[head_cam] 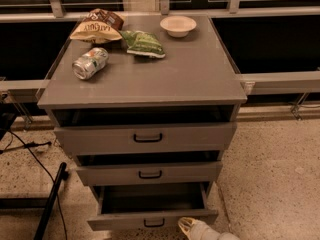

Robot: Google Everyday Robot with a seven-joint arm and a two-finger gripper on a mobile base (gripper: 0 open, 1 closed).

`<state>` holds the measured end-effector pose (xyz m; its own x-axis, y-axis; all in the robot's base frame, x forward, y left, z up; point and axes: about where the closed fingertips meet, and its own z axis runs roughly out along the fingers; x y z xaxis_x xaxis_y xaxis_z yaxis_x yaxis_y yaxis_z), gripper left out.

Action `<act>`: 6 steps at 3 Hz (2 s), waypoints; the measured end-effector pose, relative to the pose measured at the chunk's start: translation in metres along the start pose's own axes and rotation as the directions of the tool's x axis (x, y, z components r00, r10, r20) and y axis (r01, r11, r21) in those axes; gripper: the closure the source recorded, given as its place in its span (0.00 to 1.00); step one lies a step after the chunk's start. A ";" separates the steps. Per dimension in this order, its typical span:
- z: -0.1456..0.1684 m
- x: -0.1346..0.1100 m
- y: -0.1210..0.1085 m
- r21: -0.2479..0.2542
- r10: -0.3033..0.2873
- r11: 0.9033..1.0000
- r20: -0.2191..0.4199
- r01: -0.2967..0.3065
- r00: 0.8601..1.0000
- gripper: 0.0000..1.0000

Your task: Close bottom drawer

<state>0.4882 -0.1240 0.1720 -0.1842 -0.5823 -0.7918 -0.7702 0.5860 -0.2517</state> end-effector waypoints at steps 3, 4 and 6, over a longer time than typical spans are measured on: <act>0.051 -0.016 -0.038 0.033 0.025 0.999 0.029 -0.026 0.999 1.00; 0.065 -0.022 -0.050 0.046 0.031 0.998 0.035 -0.033 0.999 1.00; 0.099 -0.051 -0.070 0.057 0.019 0.998 0.058 -0.022 0.998 1.00</act>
Offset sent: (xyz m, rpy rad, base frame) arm 0.0607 0.0135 -0.0085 0.0266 -0.0202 -0.0260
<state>0.6123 -0.0798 0.1748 -0.1632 -0.5377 -0.8272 -0.7300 0.6298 -0.2654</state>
